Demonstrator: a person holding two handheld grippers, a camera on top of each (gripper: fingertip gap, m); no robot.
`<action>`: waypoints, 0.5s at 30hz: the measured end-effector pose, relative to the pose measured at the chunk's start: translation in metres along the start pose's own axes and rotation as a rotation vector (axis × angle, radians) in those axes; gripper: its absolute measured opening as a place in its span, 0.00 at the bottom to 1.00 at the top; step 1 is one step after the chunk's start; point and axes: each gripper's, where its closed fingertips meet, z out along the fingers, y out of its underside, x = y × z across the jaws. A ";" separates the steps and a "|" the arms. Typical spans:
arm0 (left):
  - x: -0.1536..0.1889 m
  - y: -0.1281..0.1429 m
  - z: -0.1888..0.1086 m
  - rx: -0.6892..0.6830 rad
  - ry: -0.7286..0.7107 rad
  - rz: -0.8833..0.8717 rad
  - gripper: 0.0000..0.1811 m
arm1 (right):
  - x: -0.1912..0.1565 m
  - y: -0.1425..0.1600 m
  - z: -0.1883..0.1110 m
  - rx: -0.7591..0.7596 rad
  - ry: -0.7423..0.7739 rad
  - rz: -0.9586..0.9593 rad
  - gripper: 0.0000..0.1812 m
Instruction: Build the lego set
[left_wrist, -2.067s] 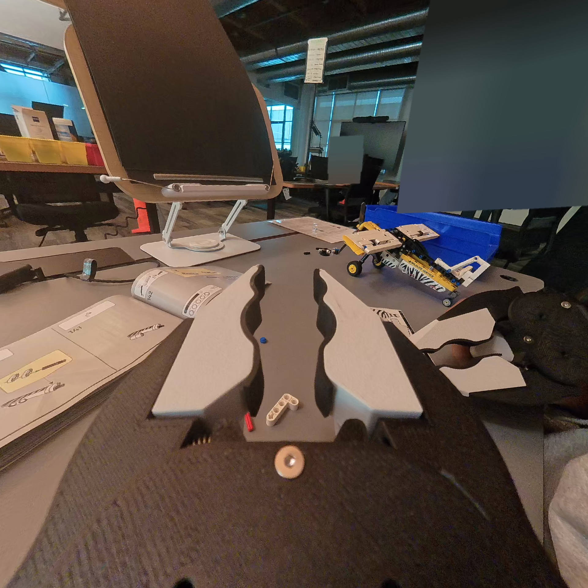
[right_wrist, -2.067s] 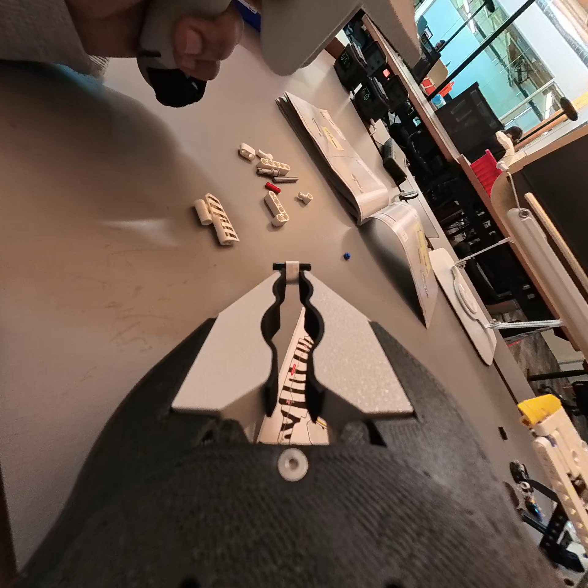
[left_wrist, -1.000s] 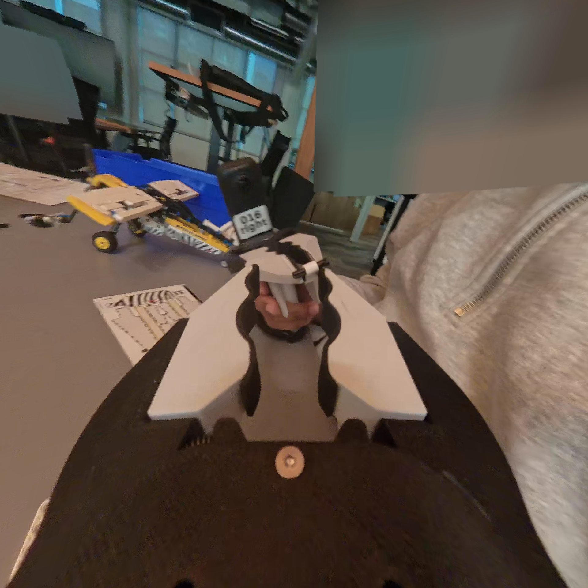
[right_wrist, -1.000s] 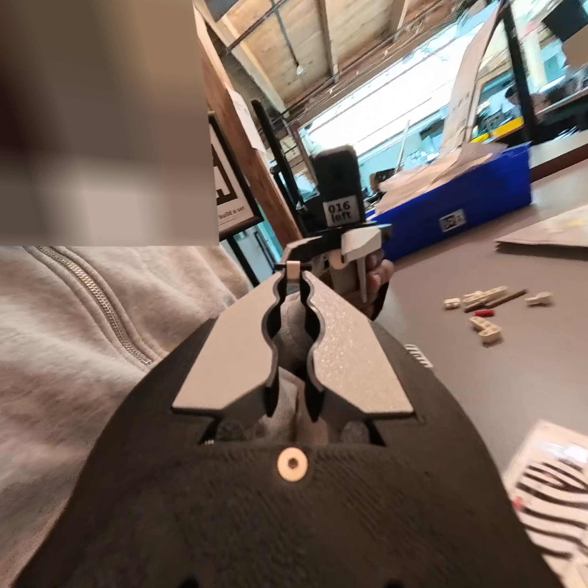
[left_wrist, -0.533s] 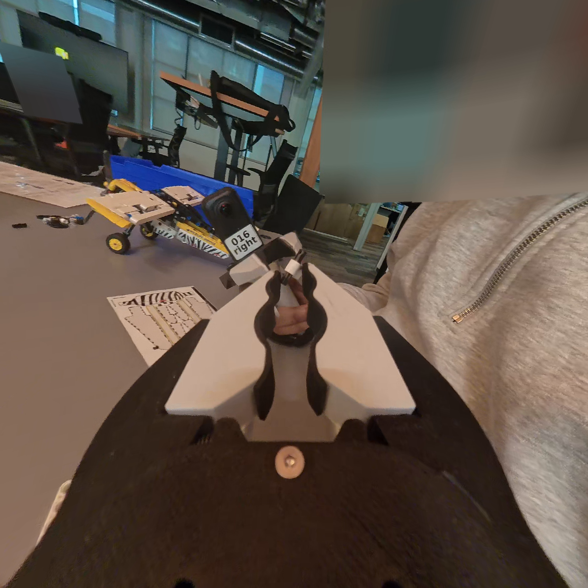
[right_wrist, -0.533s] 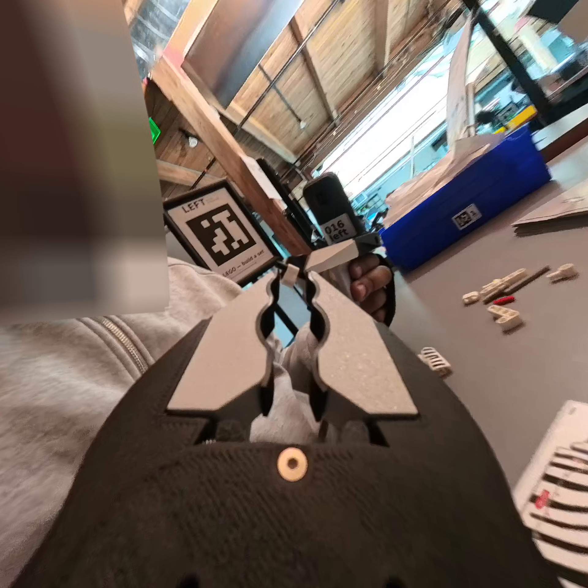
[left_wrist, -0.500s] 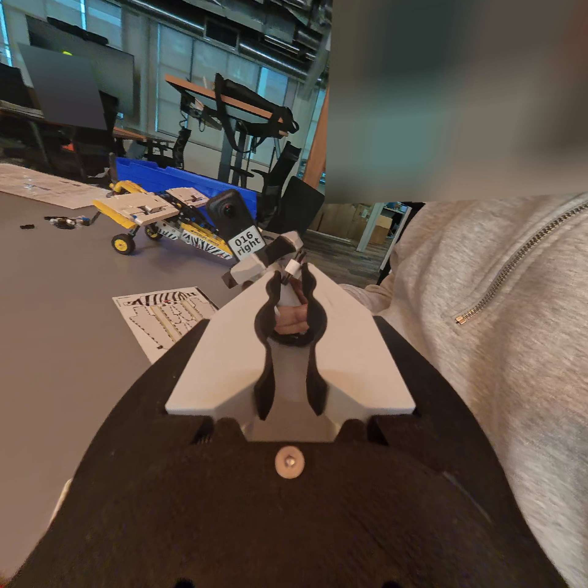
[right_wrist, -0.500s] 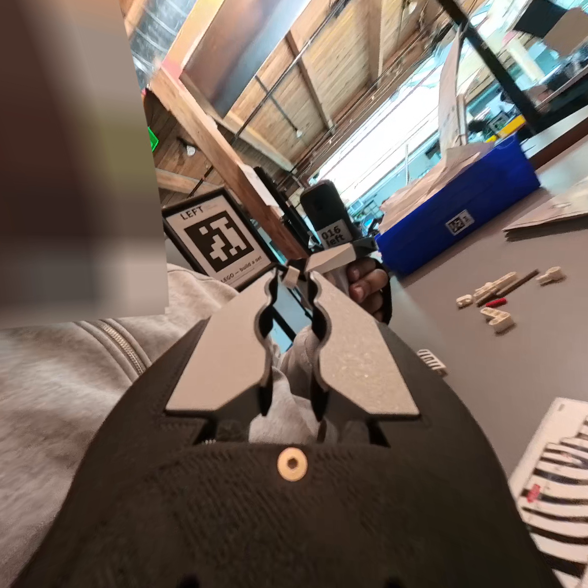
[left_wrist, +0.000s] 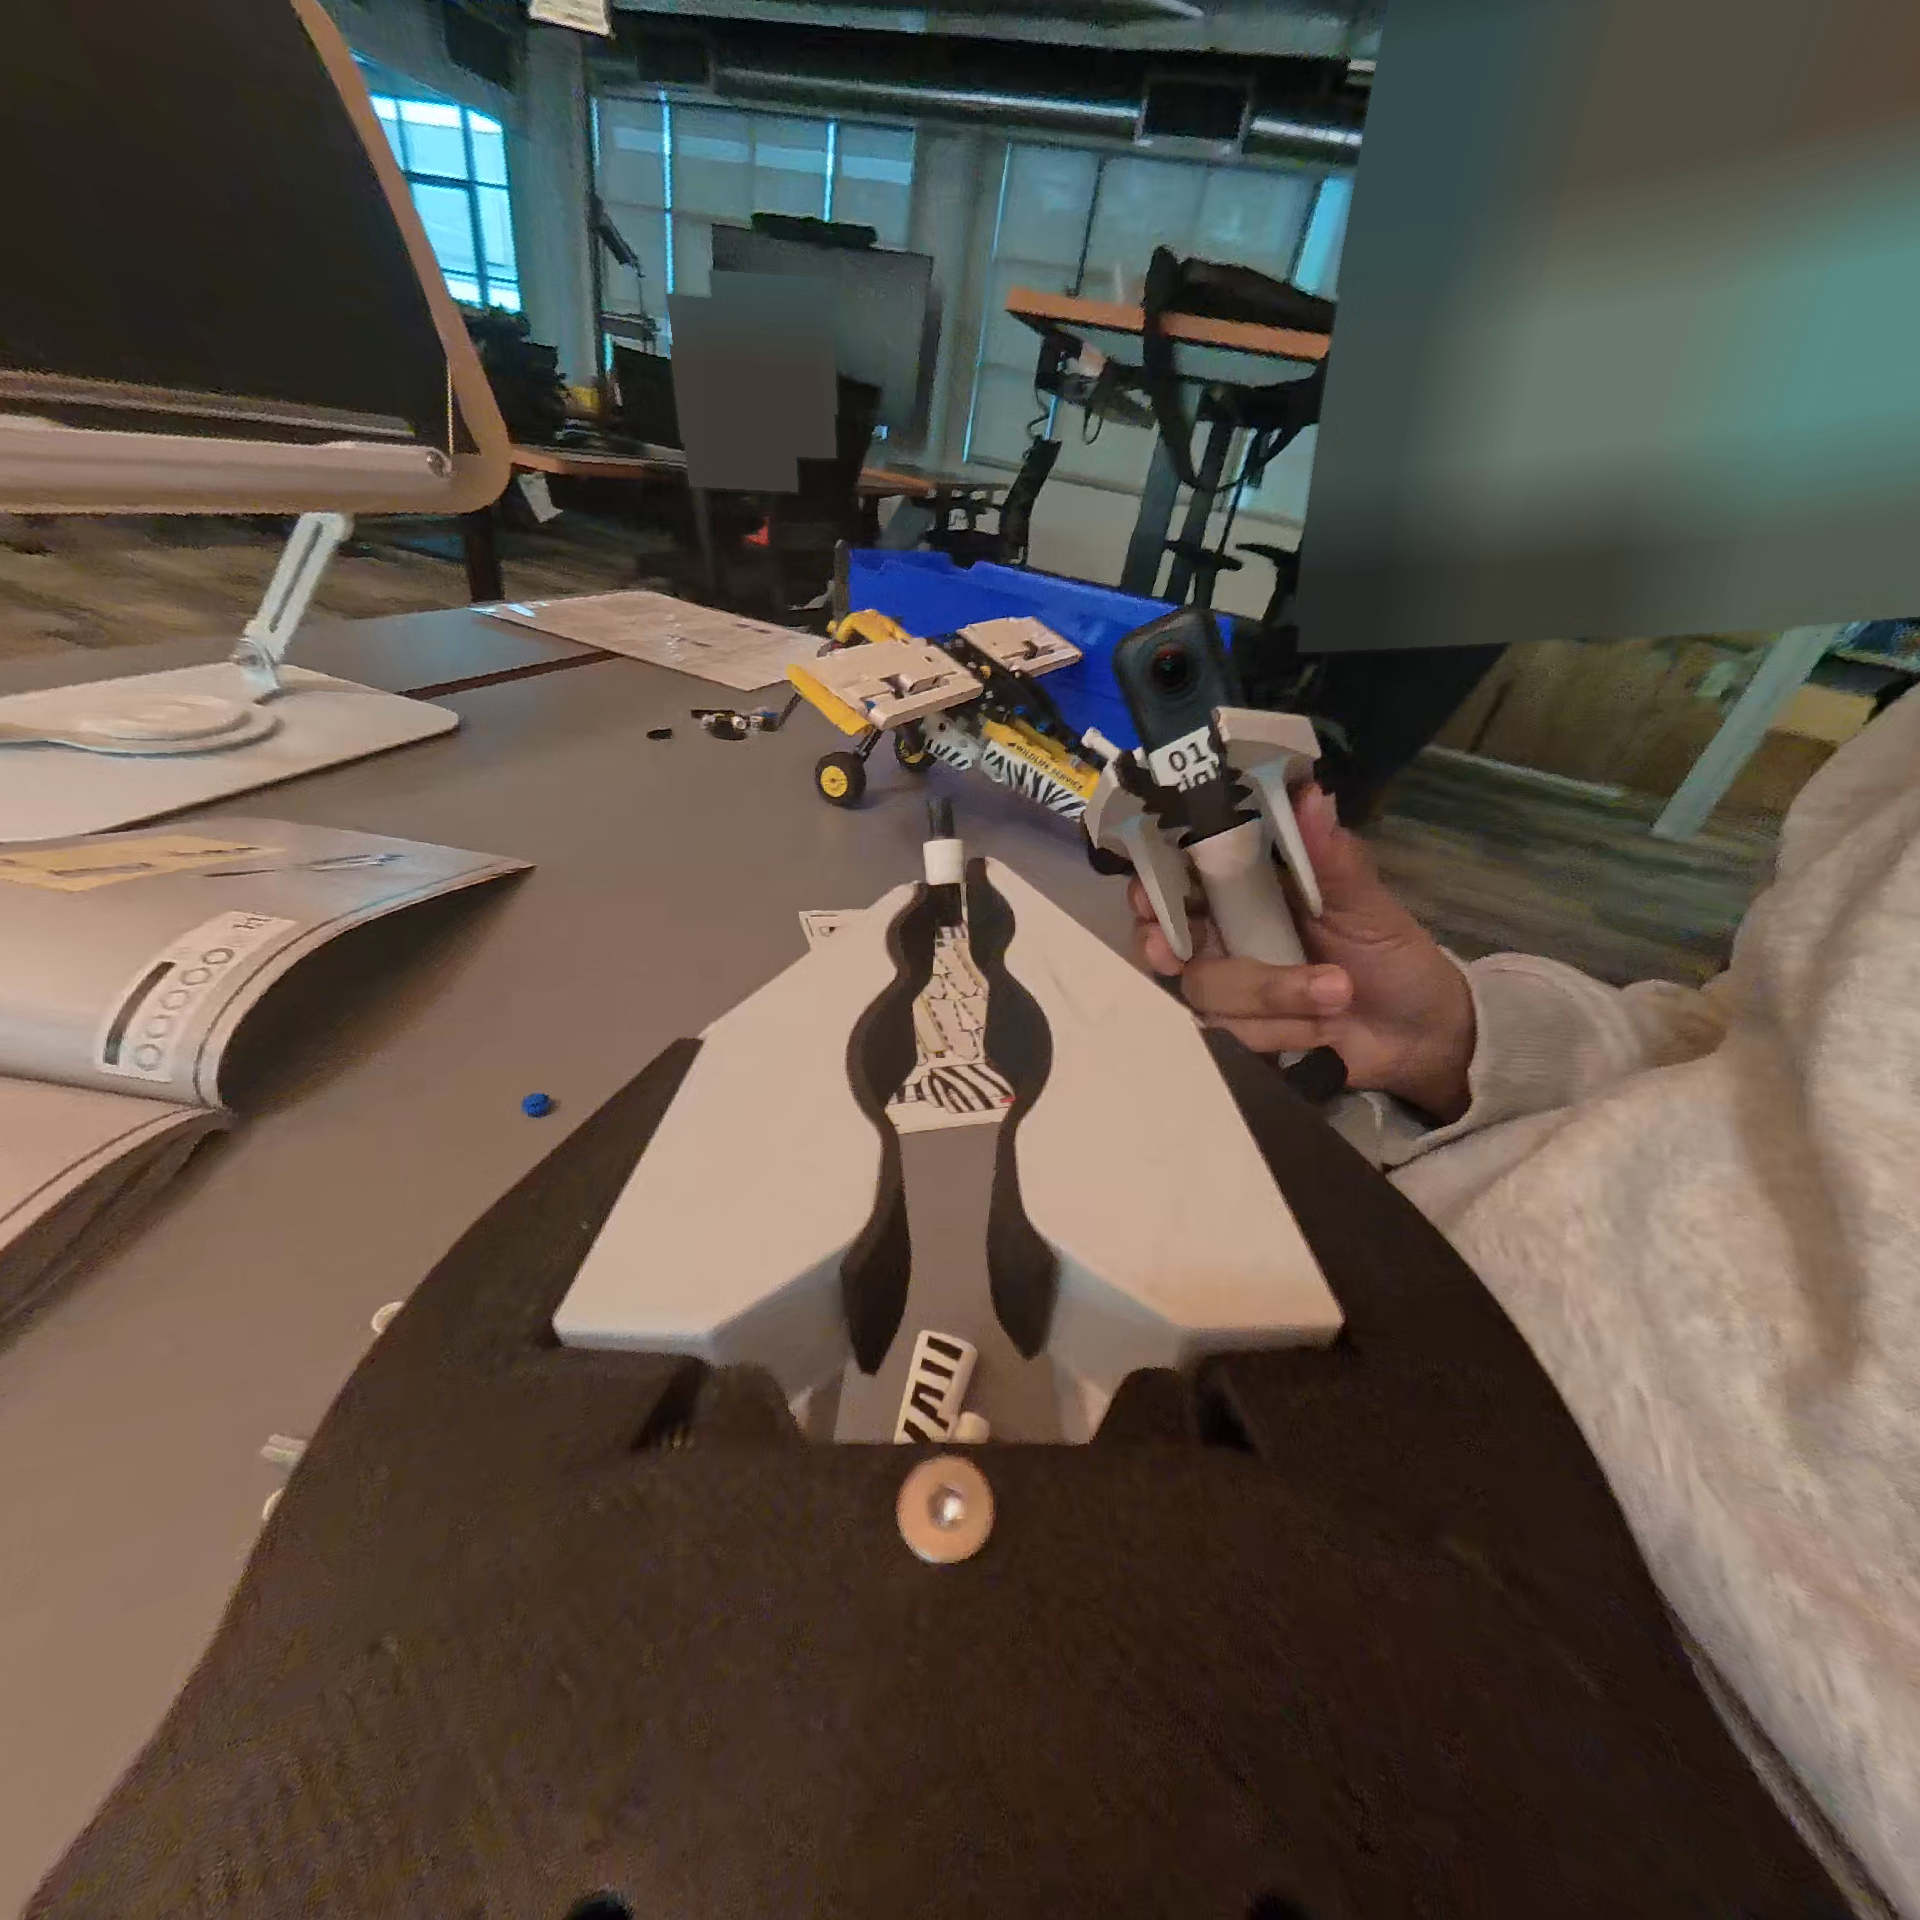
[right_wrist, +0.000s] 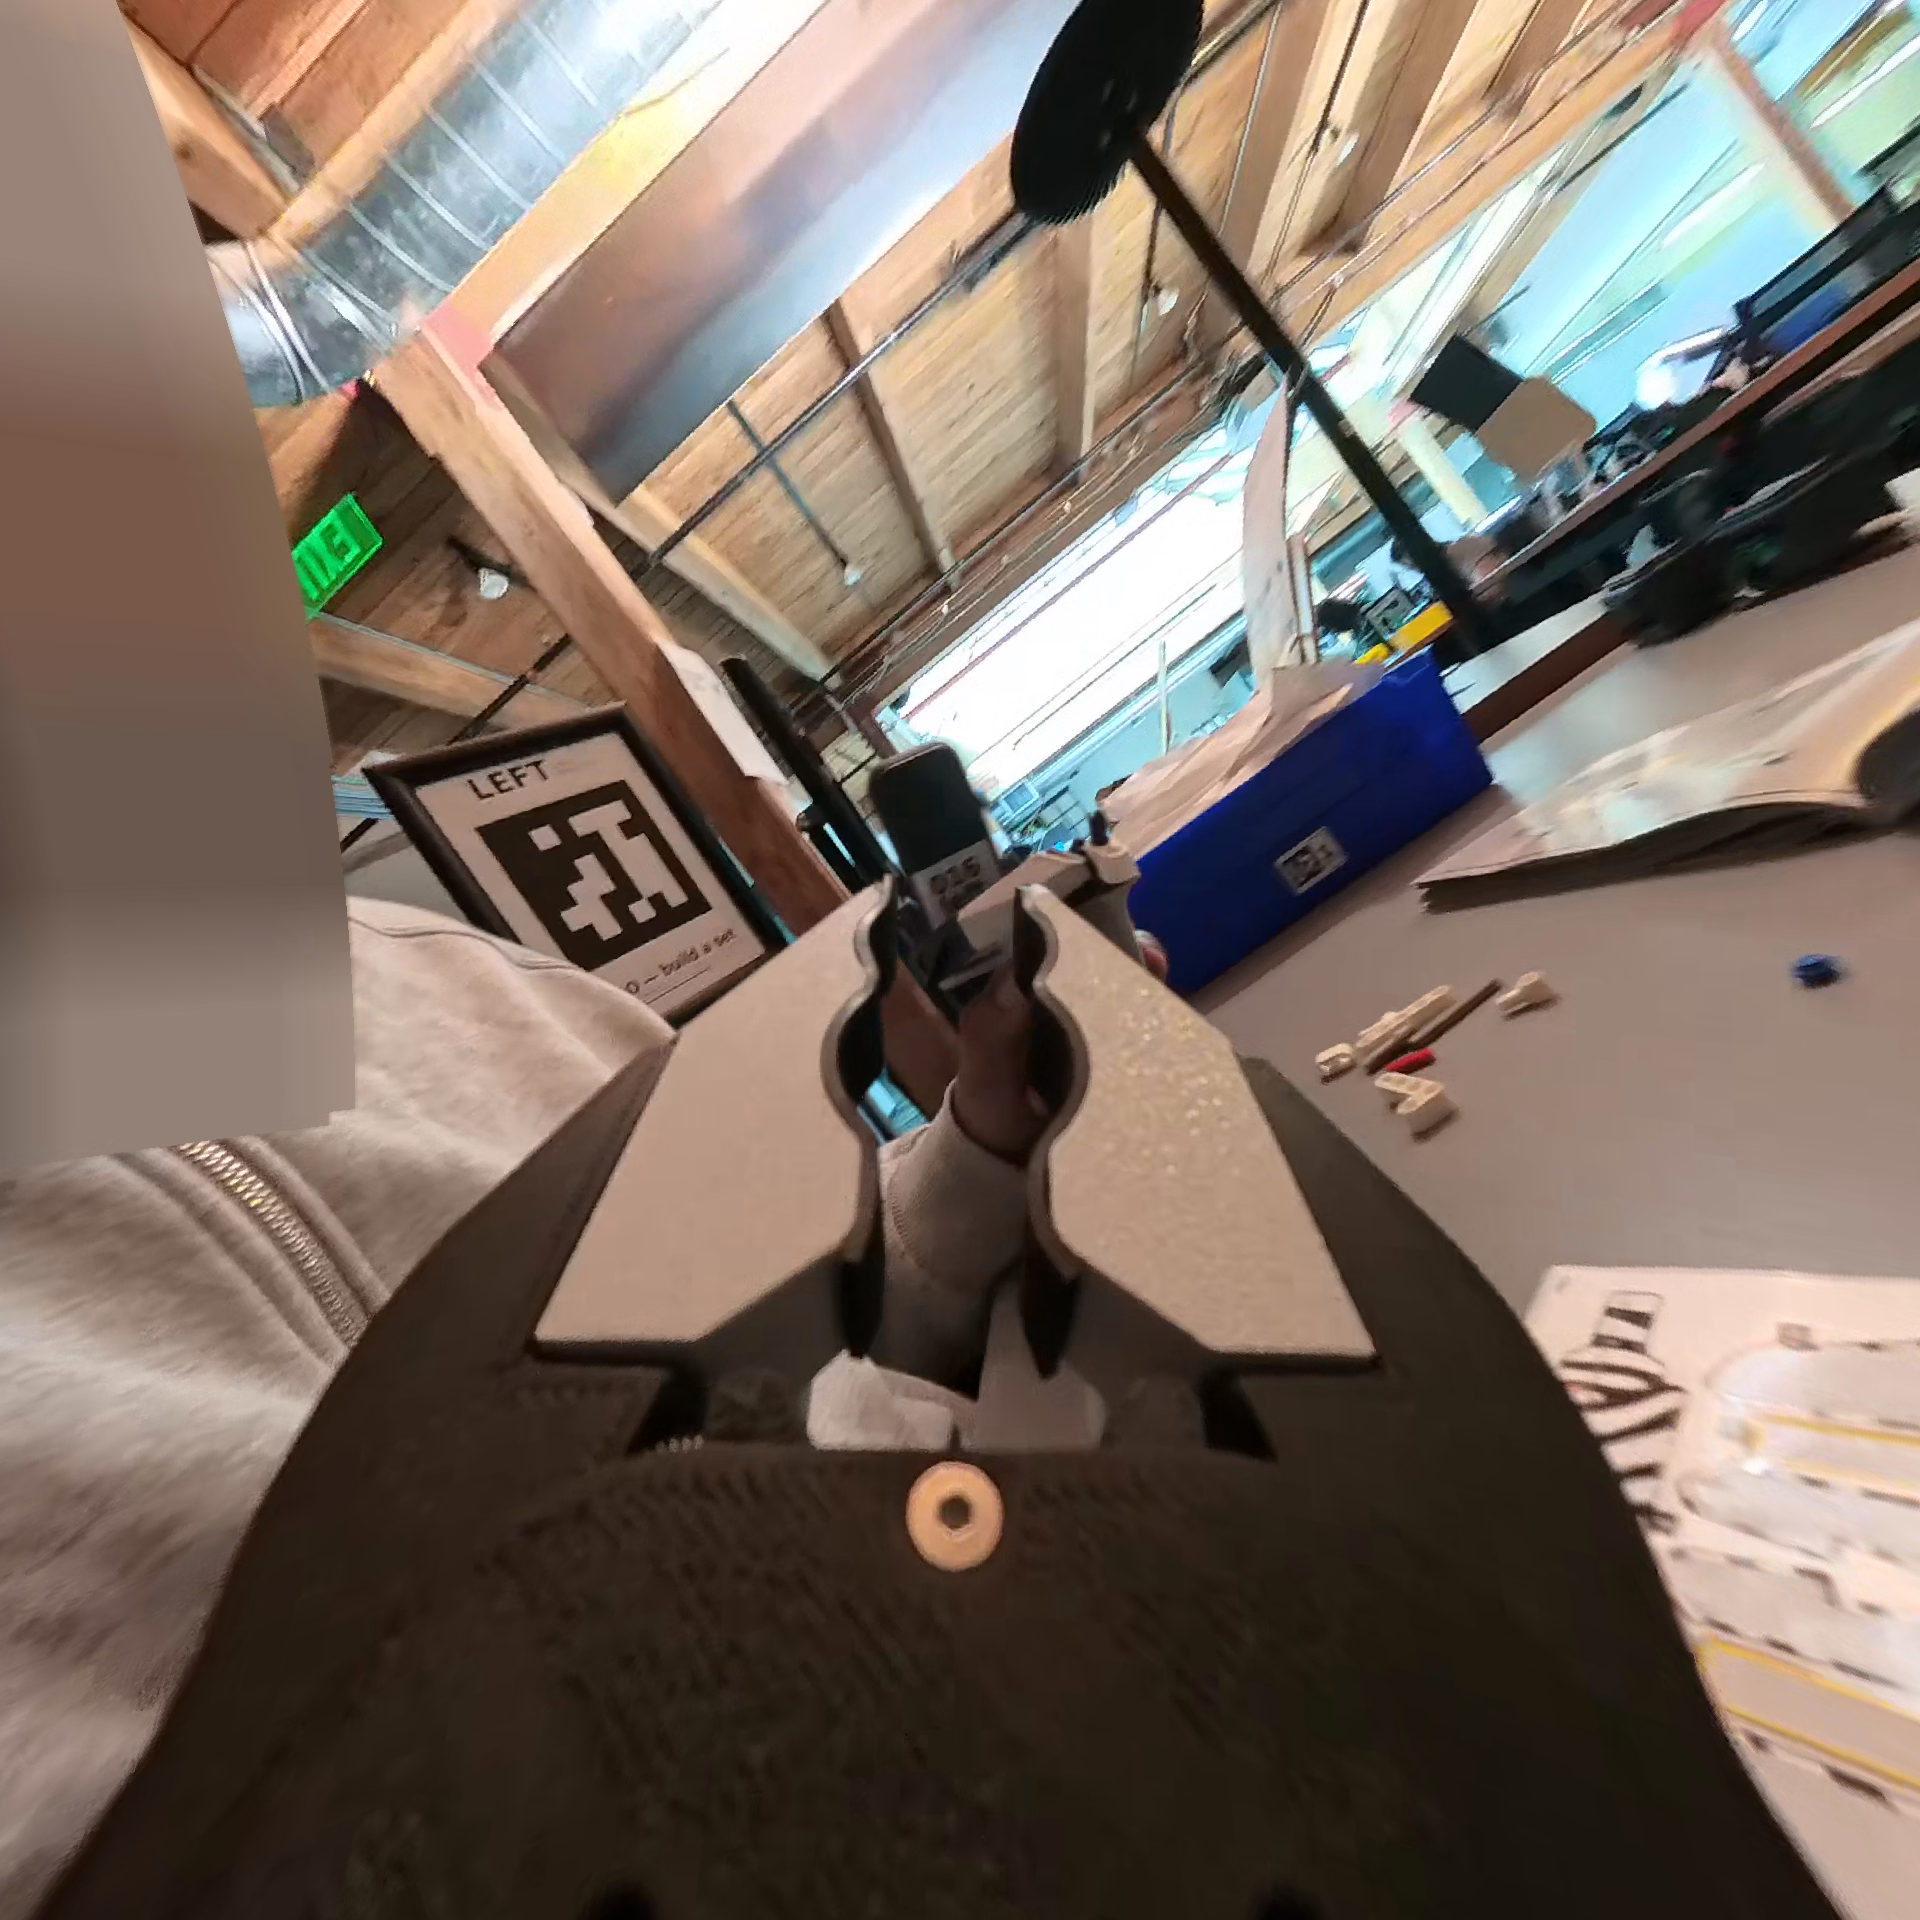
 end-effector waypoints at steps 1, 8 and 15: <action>0.002 0.002 0.002 -0.017 -0.012 0.022 0.03 | 0.000 0.000 -0.002 0.001 0.011 -0.006 0.11; 0.014 0.051 0.014 -0.345 -0.082 0.328 0.04 | 0.005 0.013 -0.010 -0.112 0.135 -0.086 0.12; 0.012 0.059 0.015 -0.509 -0.258 0.844 0.04 | 0.016 0.041 -0.014 -0.339 0.271 -0.089 0.12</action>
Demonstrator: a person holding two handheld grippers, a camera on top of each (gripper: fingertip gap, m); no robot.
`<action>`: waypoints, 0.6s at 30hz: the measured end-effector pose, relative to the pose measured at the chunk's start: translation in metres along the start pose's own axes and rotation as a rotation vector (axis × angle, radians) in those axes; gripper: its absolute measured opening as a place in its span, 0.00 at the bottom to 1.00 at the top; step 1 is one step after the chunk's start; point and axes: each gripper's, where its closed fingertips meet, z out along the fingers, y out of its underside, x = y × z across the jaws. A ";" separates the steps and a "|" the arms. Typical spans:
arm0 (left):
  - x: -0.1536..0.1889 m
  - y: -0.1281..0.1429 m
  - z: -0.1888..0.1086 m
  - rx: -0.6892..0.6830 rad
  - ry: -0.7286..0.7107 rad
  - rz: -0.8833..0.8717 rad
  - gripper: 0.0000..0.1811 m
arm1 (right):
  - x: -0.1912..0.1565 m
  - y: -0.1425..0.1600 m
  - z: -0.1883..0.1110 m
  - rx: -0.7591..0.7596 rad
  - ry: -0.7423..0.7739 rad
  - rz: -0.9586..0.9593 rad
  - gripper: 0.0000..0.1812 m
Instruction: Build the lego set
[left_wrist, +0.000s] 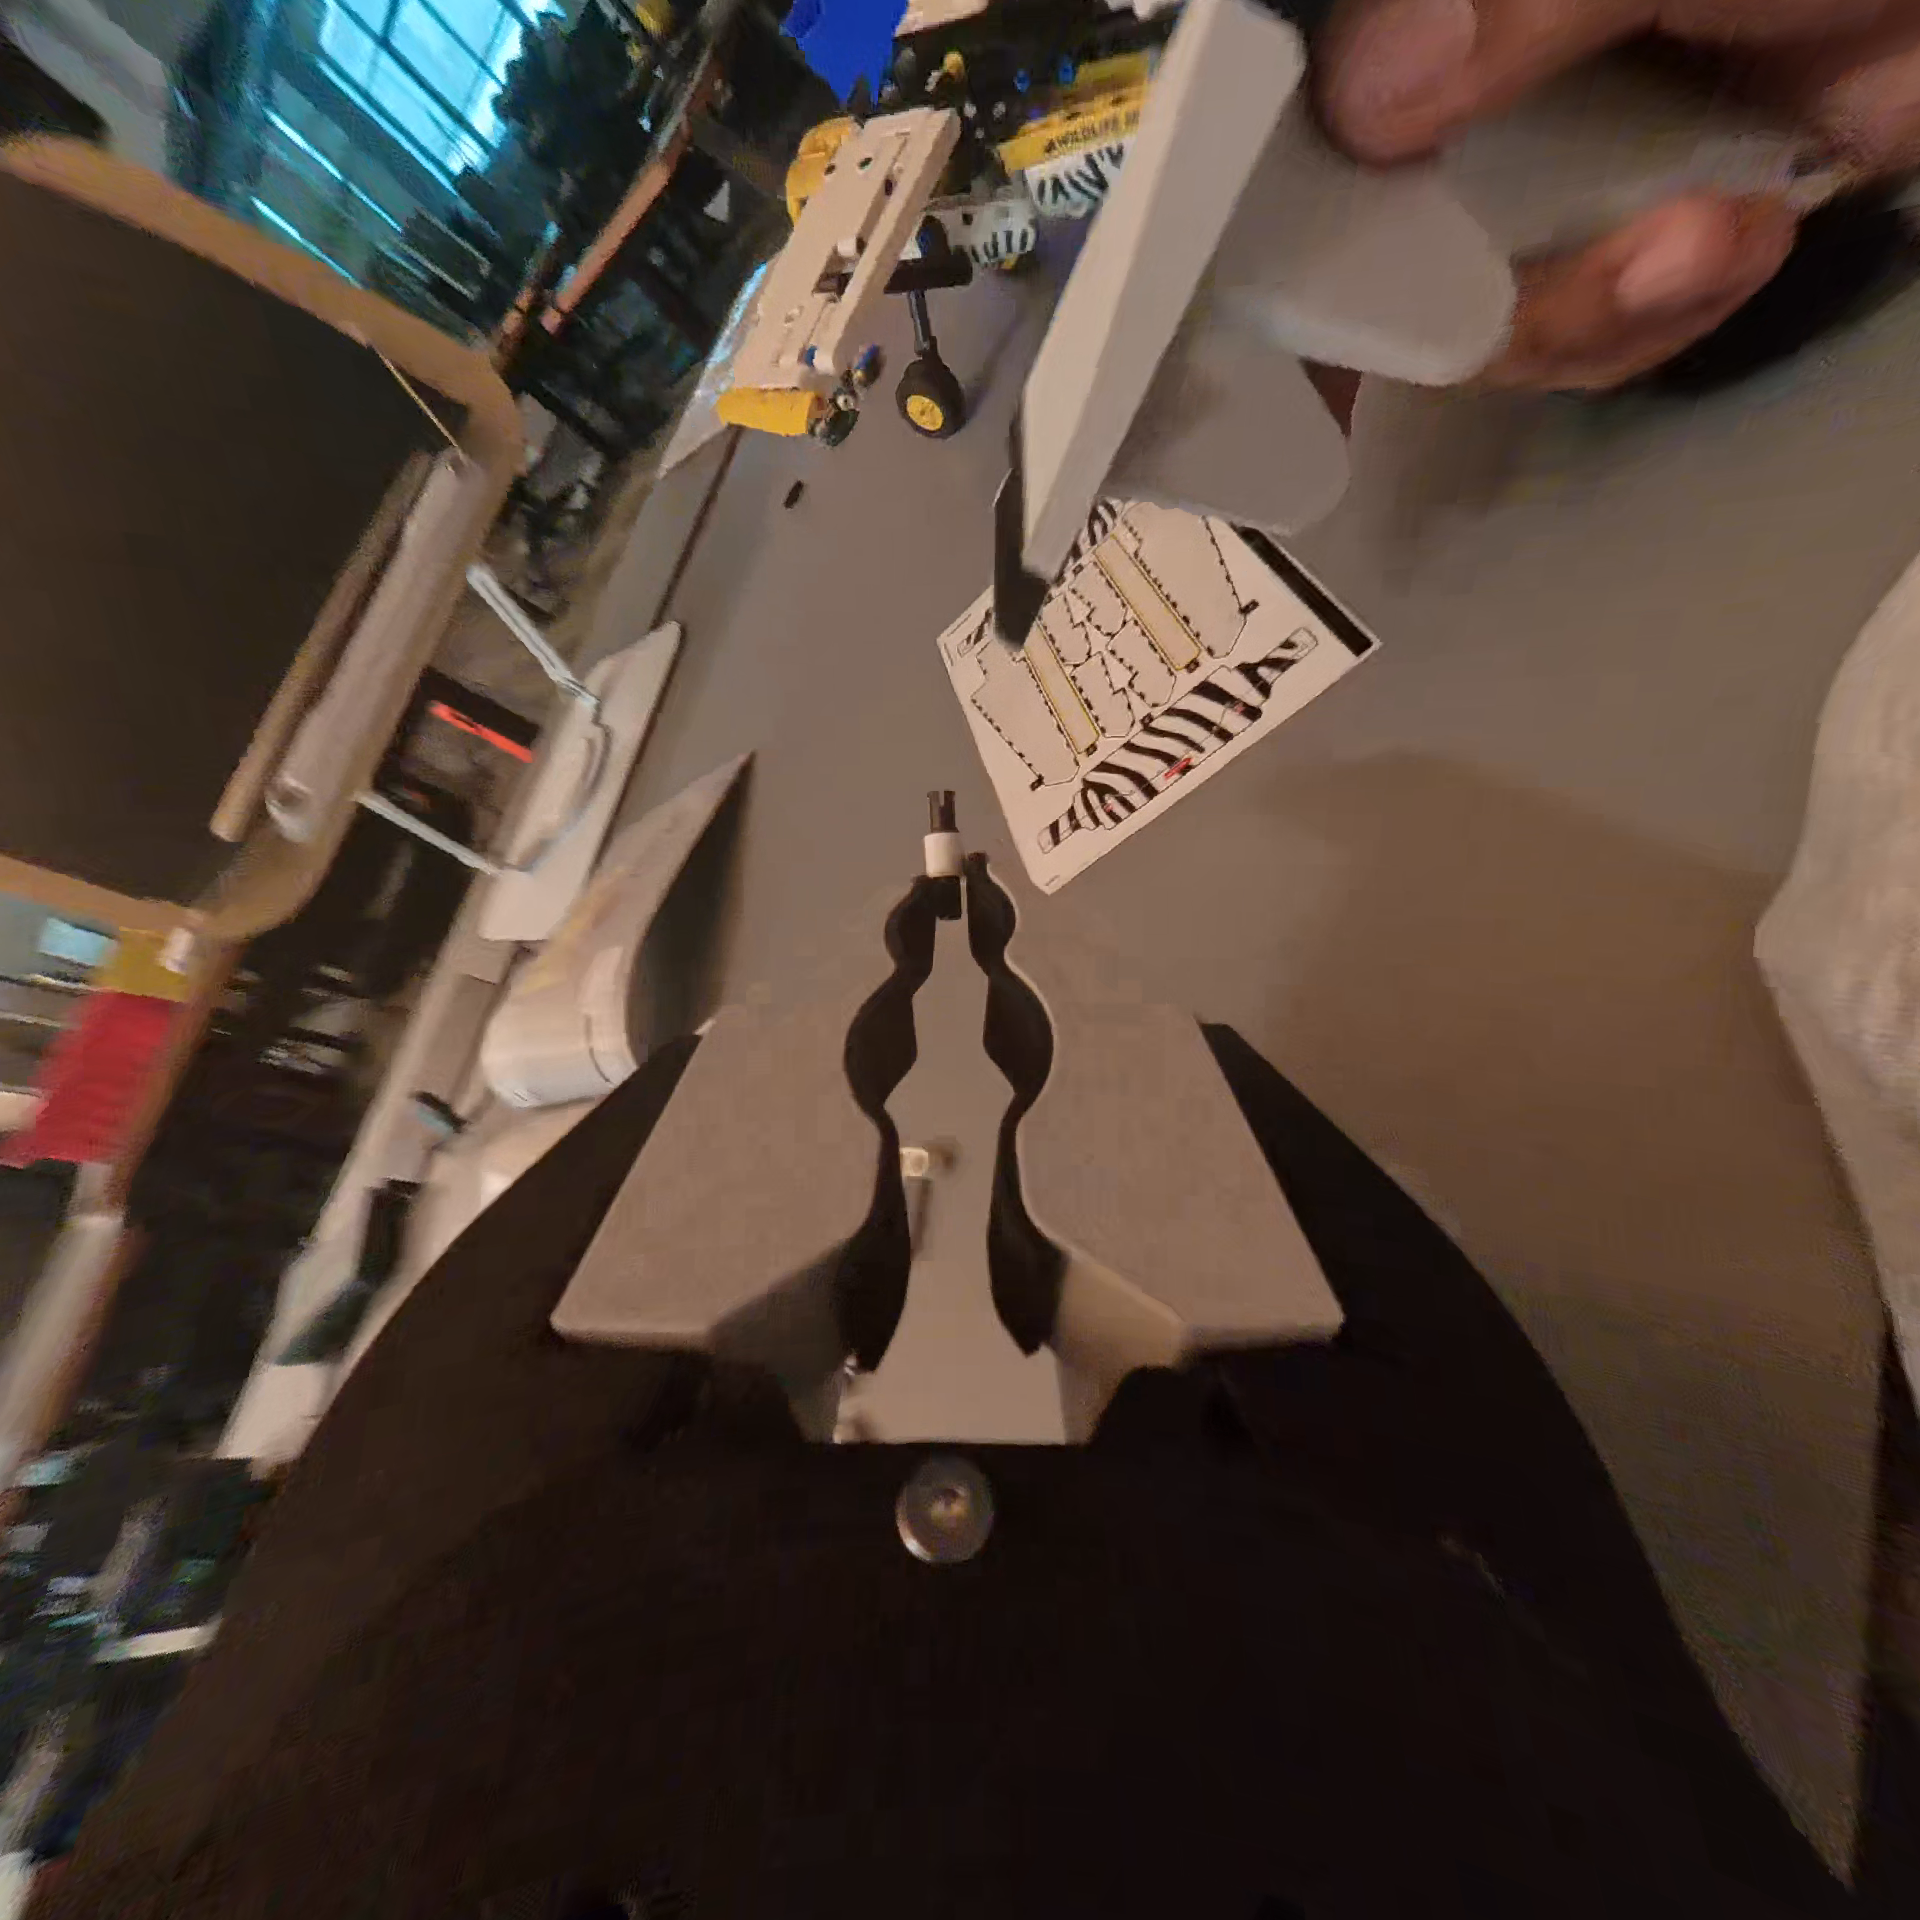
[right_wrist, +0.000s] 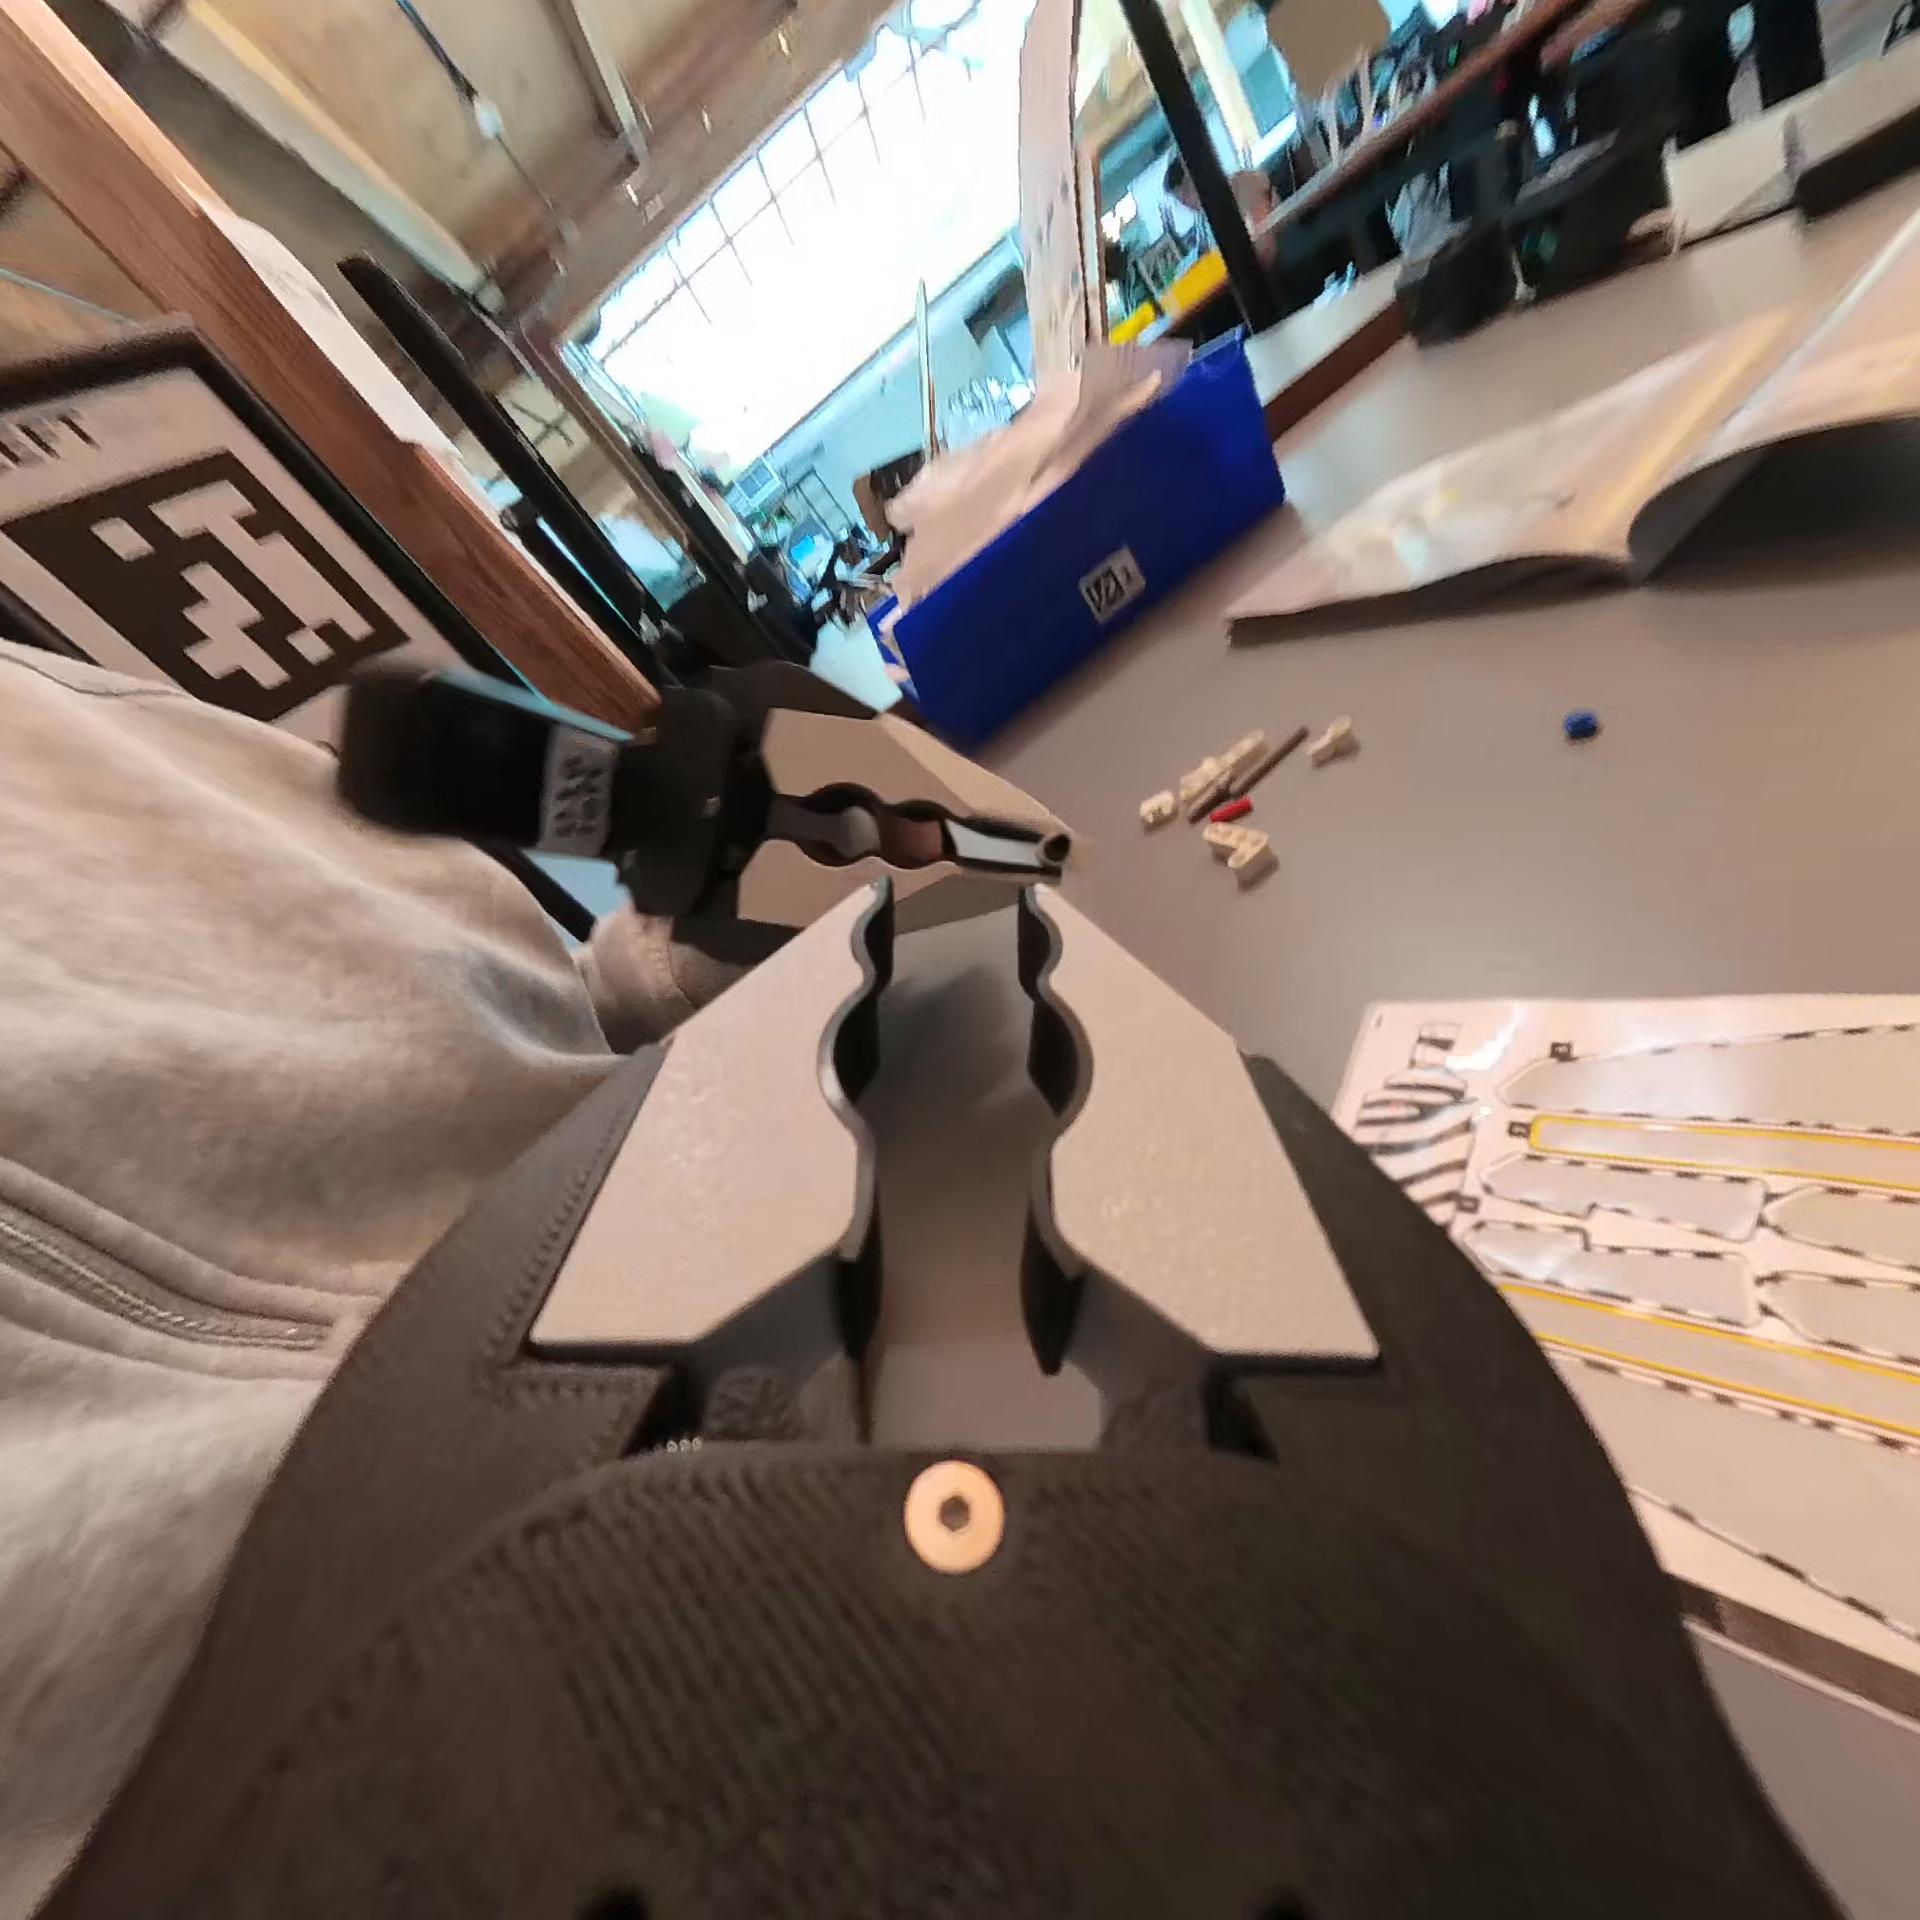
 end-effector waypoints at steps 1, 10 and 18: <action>0.002 -0.002 0.002 -0.006 -0.008 0.047 0.04 | 0.002 0.003 0.001 -0.010 0.004 0.004 0.12; 0.011 -0.016 0.007 -0.022 -0.059 0.333 0.04 | 0.024 0.009 -0.009 -0.039 0.064 0.145 0.08; 0.016 -0.024 0.005 0.007 -0.051 0.360 0.04 | 0.016 0.015 -0.002 -0.071 0.016 0.139 0.02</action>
